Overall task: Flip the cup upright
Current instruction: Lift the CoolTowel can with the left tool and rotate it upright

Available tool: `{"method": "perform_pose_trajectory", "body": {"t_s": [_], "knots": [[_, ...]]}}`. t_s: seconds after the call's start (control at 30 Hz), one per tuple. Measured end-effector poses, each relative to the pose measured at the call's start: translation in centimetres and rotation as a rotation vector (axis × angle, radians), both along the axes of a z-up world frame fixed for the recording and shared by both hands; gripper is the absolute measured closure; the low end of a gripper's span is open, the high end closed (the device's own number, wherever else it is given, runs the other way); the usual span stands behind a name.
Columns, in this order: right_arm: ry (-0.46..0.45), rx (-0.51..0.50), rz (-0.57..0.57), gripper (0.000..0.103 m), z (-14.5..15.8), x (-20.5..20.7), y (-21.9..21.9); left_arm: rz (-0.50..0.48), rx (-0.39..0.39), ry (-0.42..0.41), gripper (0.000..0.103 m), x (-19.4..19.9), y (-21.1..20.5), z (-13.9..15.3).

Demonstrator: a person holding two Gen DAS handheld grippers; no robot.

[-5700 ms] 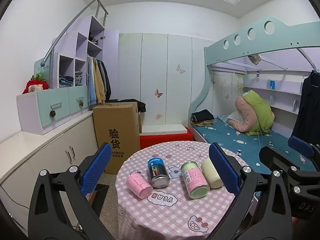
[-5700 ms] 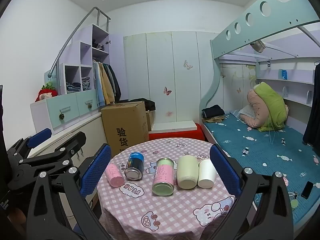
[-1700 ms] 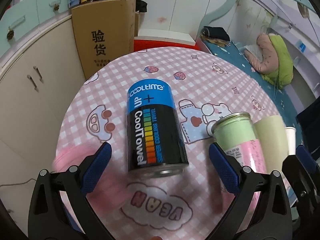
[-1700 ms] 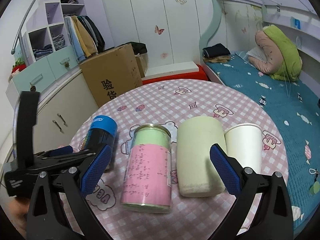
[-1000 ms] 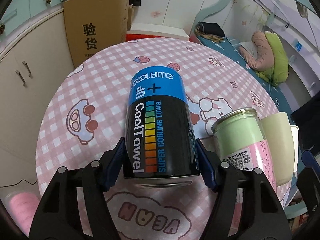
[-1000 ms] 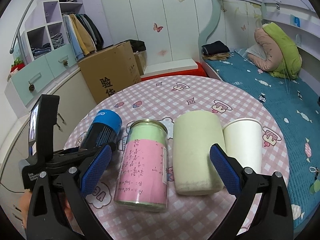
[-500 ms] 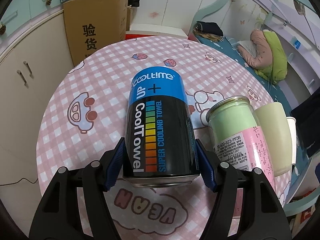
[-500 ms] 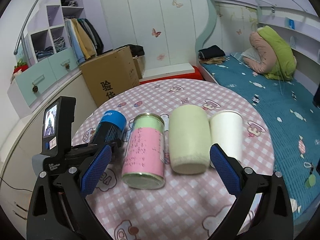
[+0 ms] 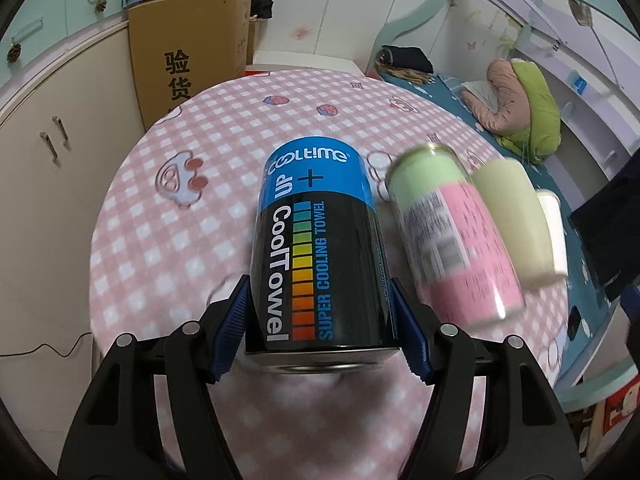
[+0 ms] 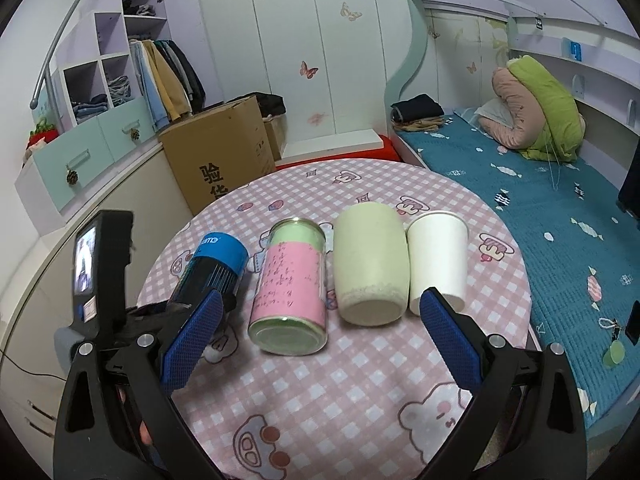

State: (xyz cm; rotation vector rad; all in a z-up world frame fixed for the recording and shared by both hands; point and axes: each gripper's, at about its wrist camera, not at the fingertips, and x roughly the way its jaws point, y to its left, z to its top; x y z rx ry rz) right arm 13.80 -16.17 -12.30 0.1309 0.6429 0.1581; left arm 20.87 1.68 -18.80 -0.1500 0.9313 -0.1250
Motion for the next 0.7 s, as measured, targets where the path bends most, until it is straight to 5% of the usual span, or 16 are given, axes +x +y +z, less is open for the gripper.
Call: {"method": "perform_pose_trajectory", "body": {"t_s": [0.47,0.7], "knots": [[0.042,-0.019,0.016,0.008,-1.2,-2.0,2.6,-0.051,-0.016,-0.009,0.035,-6.2,0.0,-0.8],[0.048,-0.023,0.016,0.008,-0.9,-2.1,3.3,-0.053,-0.097,-0.034,0.014,-6.4,1.8,0.3]]}}
